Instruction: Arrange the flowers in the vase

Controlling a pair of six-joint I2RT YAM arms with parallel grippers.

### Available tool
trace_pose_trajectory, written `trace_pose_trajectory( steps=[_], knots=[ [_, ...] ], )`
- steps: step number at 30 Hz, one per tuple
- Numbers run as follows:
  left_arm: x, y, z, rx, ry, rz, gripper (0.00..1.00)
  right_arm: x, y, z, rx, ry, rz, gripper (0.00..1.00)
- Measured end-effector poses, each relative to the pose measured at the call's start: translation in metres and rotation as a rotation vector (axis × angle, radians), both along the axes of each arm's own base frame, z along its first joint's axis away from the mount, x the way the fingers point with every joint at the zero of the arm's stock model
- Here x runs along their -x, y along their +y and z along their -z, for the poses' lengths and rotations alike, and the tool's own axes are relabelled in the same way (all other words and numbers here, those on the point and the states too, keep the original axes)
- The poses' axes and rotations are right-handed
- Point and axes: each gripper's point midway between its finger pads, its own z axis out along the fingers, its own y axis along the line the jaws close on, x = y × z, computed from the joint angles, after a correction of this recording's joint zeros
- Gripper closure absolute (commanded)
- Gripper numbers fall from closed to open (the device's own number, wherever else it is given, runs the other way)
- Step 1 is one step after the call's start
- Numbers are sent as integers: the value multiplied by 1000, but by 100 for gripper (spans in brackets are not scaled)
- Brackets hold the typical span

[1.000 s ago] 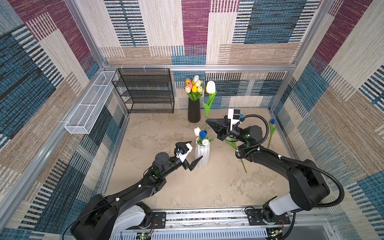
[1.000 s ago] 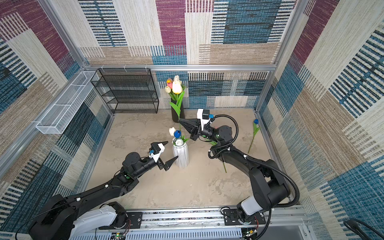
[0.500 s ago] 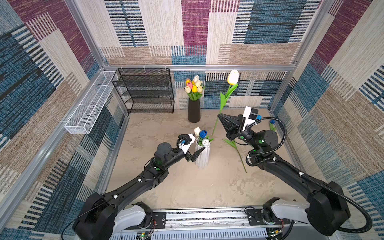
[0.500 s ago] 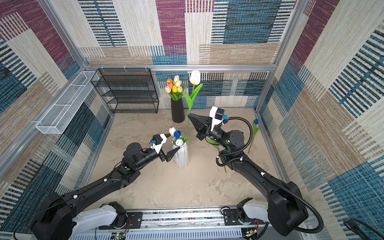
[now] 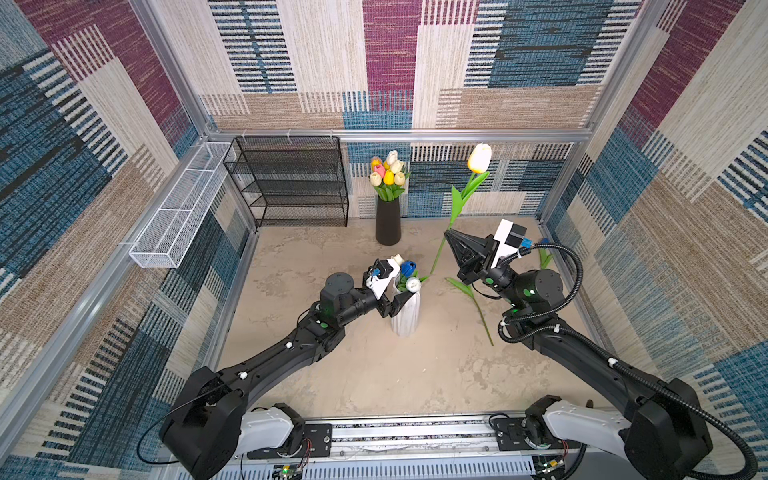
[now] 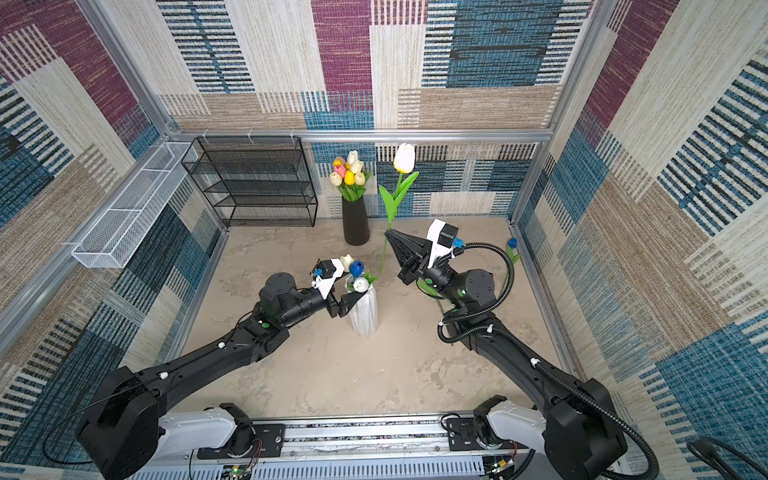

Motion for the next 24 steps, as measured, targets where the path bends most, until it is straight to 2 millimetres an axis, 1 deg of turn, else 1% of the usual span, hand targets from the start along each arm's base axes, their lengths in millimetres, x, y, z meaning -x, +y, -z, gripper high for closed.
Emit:
trace_pose_trajectory(
  steps=[1, 3, 10, 12, 19, 21, 24],
  knots=[
    [0, 0, -1, 1, -2, 0, 30, -1, 0, 2, 1, 6, 3, 100],
    [0, -1, -2, 3, -3, 2, 36, -3, 0, 4, 5, 16, 11, 100],
    [-1, -1, -3, 4, -4, 3, 38, -6, 0, 8, 14, 31, 16, 100],
    [-1, -1, -4, 5, -6, 3, 47, -6, 1, 9, 15, 32, 16, 100],
    [-2, -2, -7, 8, -11, 3, 49, -8, 1, 11, 20, 33, 23, 100],
    [-2, -2, -7, 8, -10, 3, 54, -8, 1, 12, 23, 34, 26, 100],
    [-2, -2, -7, 8, -10, 3, 55, -9, 1, 13, 26, 35, 28, 100]
  ],
)
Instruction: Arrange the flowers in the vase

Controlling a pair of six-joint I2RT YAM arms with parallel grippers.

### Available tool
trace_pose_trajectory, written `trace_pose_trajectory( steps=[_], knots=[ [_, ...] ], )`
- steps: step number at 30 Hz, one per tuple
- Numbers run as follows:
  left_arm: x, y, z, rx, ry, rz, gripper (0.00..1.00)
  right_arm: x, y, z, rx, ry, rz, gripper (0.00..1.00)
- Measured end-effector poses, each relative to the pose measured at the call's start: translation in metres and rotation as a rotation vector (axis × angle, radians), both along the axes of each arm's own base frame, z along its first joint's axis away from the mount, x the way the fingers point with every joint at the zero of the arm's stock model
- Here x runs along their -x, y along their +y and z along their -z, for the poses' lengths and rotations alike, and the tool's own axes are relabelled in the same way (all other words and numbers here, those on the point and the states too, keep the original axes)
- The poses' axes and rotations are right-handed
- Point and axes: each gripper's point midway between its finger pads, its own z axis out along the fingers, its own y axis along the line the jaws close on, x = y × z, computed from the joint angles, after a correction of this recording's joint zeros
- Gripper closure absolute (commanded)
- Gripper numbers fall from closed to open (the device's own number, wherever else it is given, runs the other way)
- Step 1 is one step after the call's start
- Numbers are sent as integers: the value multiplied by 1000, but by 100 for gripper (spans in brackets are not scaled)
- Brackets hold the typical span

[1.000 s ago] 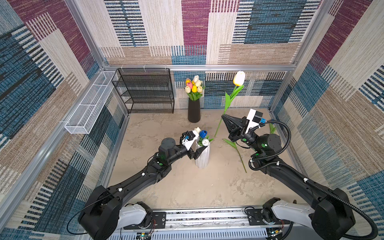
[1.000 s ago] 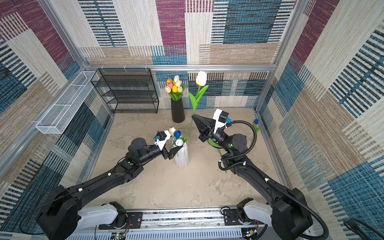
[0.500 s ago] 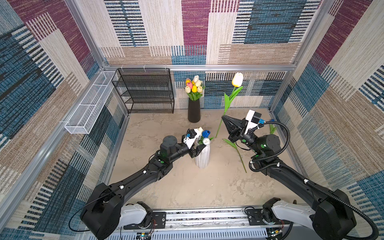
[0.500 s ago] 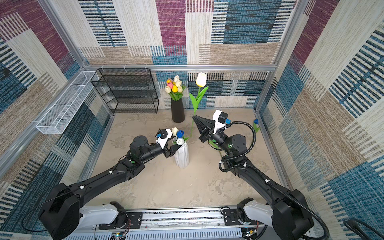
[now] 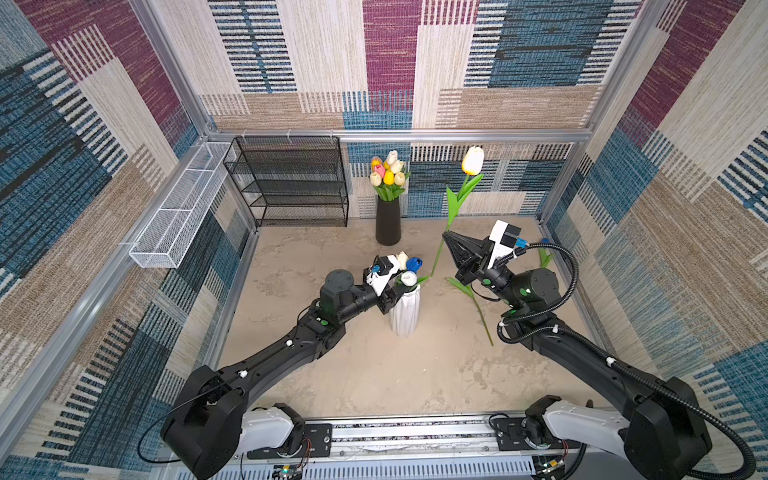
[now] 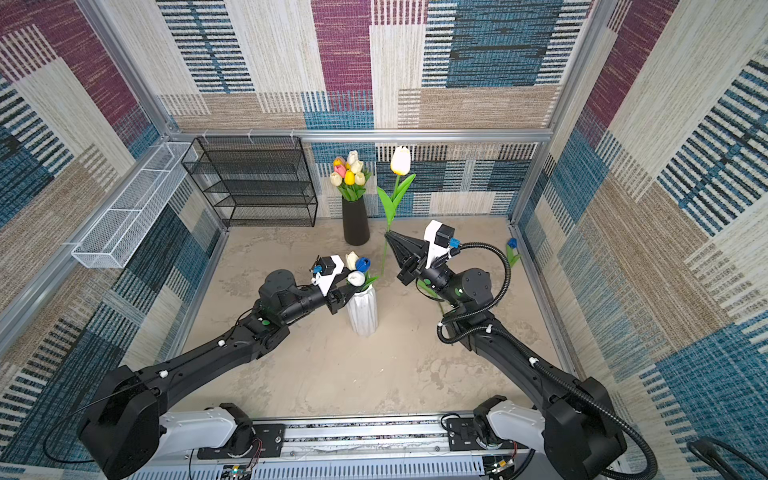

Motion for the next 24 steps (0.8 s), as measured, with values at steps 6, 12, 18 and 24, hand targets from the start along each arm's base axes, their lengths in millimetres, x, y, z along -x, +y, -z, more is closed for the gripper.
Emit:
trace_pose_trajectory(
  steps=[6, 12, 18, 24],
  knots=[
    [1, 1, -4, 6, -9, -1, 62, 3, -1, -3, -4, -7, 0, 100],
    [2, 4, -10, 14, -21, -13, 66, 4, -2, -9, -7, -12, 0, 100],
    [1, 7, -15, 21, -33, -32, 74, 2, -1, -8, 0, 1, 0, 100],
    [0, 7, -13, 17, -28, -33, 59, -4, 2, -3, 7, 17, -2, 100]
  ],
)
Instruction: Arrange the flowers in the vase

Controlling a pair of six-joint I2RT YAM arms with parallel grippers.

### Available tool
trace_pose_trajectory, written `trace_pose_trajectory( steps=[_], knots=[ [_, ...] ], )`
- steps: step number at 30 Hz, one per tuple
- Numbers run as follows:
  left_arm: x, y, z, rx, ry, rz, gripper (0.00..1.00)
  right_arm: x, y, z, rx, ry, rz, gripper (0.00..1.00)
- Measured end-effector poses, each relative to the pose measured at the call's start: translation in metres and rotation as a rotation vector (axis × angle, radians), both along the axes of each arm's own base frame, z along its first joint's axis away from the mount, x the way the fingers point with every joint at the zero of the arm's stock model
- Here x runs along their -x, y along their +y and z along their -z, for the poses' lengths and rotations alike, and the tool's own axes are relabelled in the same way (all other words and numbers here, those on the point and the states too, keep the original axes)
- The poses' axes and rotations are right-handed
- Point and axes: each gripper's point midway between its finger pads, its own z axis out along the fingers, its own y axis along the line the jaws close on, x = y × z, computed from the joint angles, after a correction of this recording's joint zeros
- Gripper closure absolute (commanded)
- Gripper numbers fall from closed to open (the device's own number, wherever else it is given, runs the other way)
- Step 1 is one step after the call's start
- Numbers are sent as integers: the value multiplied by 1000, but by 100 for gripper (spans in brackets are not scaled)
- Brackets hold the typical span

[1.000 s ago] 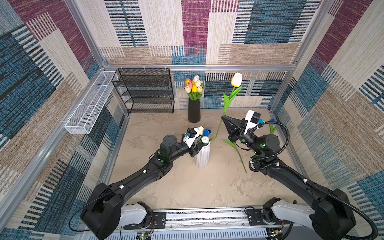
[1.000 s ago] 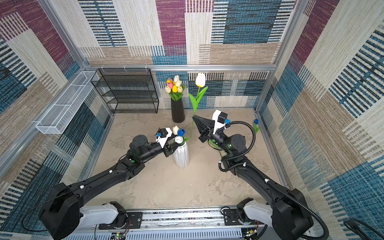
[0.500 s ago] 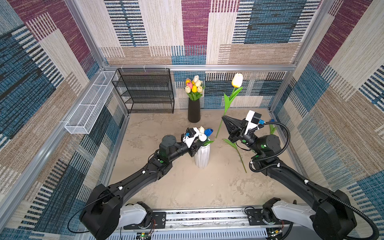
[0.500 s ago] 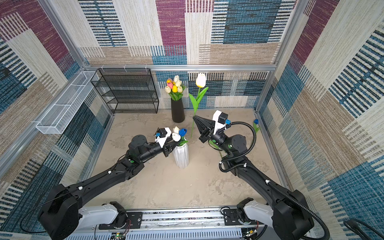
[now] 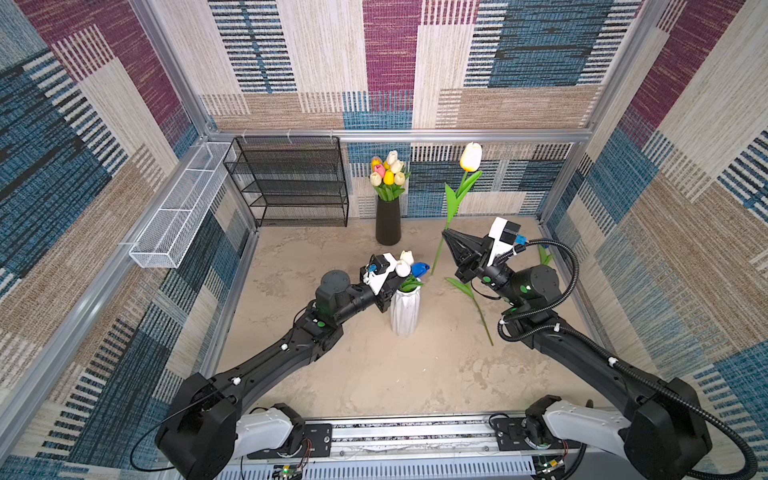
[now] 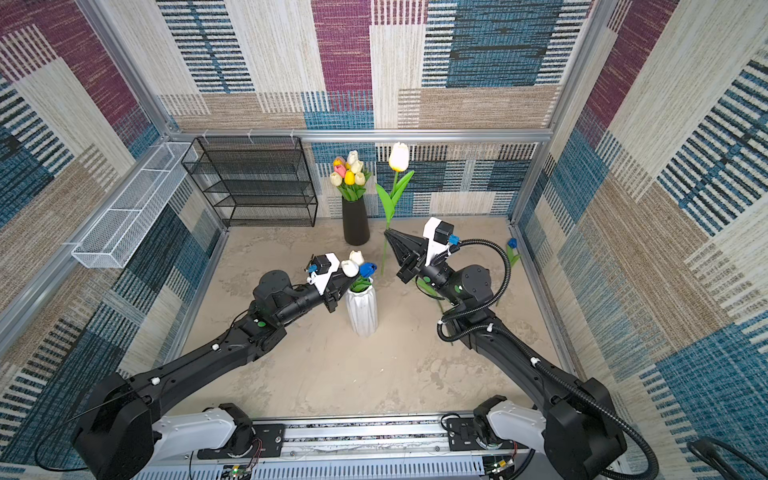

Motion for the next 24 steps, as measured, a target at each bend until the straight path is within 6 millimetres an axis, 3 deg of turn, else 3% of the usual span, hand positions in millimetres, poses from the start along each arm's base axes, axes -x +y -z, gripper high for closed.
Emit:
trace_pose_trajectory(
  steps=[7, 13, 20, 24],
  knots=[
    [3, -5, 8, -10, 17, 33, 55, -4, 2, 5, 6, 16, -1, 100],
    [6, -8, 12, -12, 21, 65, 43, -8, 4, 10, 11, 27, 0, 100],
    [3, -14, 11, -14, 26, 87, 44, -11, 6, 14, 17, 38, 0, 100],
    [-1, -17, 14, -20, 35, 83, 50, -11, 6, 14, 17, 37, 0, 100]
  ],
)
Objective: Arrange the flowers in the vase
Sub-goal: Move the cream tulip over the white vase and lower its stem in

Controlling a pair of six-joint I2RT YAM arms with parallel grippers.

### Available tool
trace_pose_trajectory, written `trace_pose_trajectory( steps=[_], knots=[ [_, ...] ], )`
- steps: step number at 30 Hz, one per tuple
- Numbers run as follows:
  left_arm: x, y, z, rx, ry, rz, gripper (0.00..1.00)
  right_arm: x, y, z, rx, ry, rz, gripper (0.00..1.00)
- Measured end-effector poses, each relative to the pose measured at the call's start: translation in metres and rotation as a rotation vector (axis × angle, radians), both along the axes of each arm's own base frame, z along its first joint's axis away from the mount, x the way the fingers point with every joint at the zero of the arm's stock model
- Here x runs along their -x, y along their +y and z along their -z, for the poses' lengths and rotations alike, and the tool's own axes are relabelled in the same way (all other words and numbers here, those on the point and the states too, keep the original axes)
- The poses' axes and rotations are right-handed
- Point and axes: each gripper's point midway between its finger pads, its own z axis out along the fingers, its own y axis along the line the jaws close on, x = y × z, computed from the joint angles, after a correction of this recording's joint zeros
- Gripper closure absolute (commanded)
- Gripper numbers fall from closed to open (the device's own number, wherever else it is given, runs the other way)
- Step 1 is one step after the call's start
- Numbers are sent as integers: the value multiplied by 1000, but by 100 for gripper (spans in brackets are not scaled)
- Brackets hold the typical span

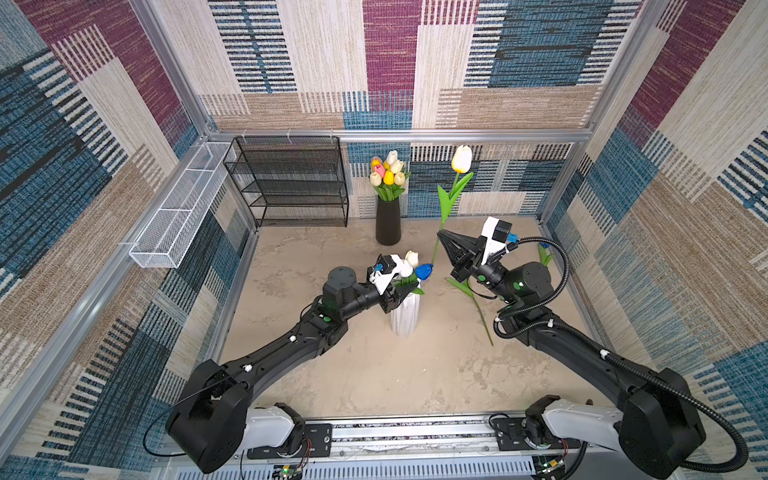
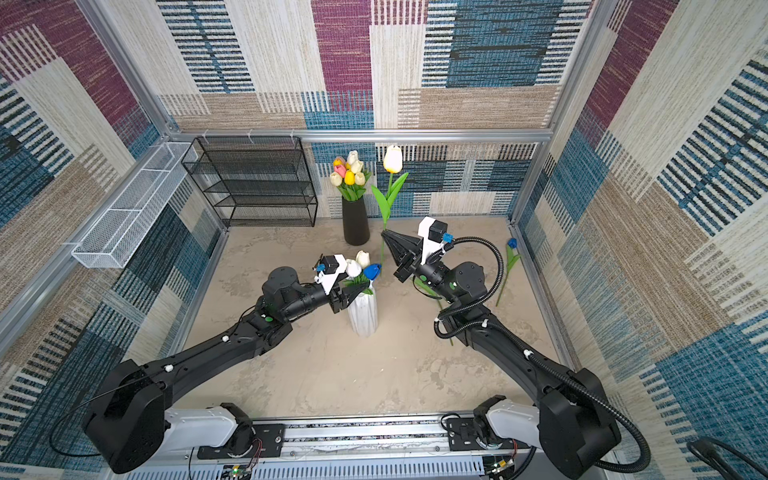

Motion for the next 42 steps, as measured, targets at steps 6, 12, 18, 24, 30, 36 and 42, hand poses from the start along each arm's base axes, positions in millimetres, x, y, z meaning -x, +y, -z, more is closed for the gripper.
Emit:
trace_pose_trajectory(
  steps=[6, 12, 18, 24, 30, 36, 42],
  knots=[
    [-6, -4, -2, 1, -1, 0, 55, 0, 0, 0, 0, 0, 1, 100],
    [-7, -5, -2, 3, -4, -1, 63, 0, 0, 0, 0, 0, 1, 100],
    [-7, -2, -3, 2, -4, -14, 71, 0, 0, 3, 2, 4, 1, 100],
    [-2, 5, -4, 4, -8, -35, 74, 0, 0, 4, 4, 7, 1, 100],
    [2, 11, -6, 8, -17, -54, 78, -2, 1, 6, 6, 11, 0, 100],
    [3, 13, -11, 14, -25, -58, 82, -7, 4, 11, 11, 25, -4, 100],
    [2, 13, -14, 14, -28, -59, 90, -10, 7, 13, 7, 37, -17, 100]
  ],
)
